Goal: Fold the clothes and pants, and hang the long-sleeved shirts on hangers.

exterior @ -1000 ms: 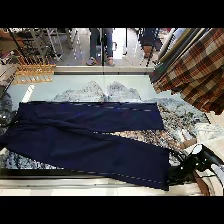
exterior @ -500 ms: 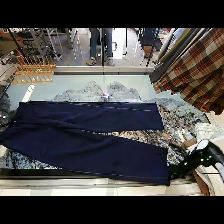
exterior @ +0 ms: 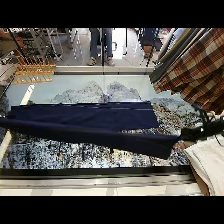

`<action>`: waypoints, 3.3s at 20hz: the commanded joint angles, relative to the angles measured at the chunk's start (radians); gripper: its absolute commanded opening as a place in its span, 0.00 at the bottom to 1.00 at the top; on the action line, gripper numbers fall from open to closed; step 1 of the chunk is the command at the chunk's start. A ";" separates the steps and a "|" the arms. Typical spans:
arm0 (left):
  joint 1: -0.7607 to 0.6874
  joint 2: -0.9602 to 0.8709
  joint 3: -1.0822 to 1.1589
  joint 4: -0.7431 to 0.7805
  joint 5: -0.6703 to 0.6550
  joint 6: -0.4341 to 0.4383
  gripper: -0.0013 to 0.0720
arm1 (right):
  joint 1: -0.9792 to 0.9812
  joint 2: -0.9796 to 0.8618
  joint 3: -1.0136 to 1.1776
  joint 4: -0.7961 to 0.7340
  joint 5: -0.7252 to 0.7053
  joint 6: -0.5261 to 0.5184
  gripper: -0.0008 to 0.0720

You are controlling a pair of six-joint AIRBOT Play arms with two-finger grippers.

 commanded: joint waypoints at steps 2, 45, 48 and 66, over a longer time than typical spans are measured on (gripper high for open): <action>-0.156 -0.068 0.160 0.005 0.186 -0.142 0.03 | 0.030 -0.296 0.269 0.202 -0.232 0.044 0.02; -0.289 -0.383 0.043 0.265 0.213 -0.350 0.03 | 0.367 -0.500 -0.061 0.568 -0.912 0.322 0.11; -0.257 -0.364 0.043 0.280 0.085 -0.218 0.03 | 0.365 -0.493 -0.014 0.363 -0.708 0.312 0.02; 0.013 -0.178 0.152 0.443 -0.291 0.029 0.83 | 0.114 -0.031 -0.322 -0.022 -0.233 0.099 0.80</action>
